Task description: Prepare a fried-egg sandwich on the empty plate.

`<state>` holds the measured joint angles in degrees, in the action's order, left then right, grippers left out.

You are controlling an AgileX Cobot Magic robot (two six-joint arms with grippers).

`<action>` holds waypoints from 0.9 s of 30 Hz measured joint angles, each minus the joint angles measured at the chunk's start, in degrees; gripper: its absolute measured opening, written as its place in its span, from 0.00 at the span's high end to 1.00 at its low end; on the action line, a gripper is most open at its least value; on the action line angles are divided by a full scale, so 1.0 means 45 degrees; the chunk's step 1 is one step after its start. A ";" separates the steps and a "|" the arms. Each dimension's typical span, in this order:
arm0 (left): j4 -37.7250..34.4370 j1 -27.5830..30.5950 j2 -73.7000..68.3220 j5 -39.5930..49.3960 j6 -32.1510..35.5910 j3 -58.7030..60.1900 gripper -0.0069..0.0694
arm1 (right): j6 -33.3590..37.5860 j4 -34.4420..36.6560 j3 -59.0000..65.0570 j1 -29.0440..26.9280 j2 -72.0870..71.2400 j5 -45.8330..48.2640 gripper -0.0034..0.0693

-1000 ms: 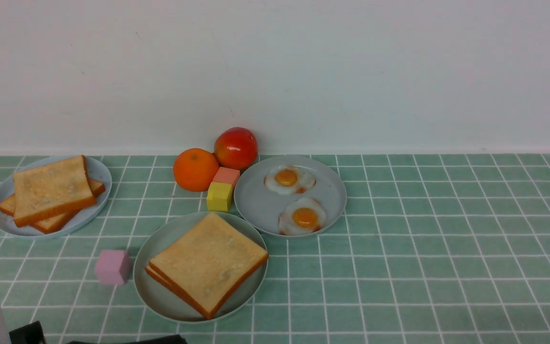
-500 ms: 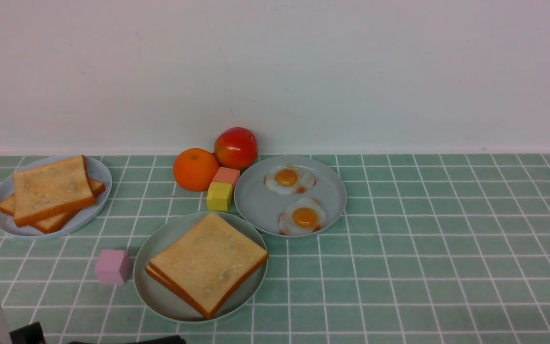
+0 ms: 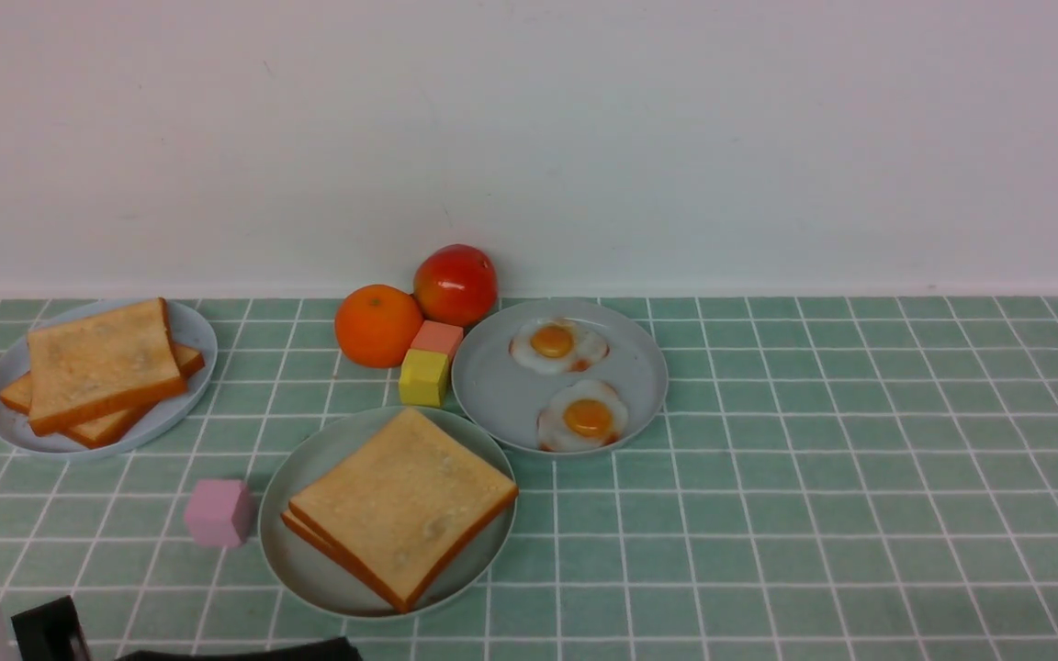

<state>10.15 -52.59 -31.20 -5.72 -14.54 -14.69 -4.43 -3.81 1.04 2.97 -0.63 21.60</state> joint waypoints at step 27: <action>-0.2383 1.1272 0.7077 0.6068 -0.0125 0.3660 0.93 | -0.0014 -0.0015 0.0000 0.0000 0.0000 0.0000 0.93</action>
<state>-0.57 -1.87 0.65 21.58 -15.10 1.79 -4.49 -3.88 1.04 2.97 -0.63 21.60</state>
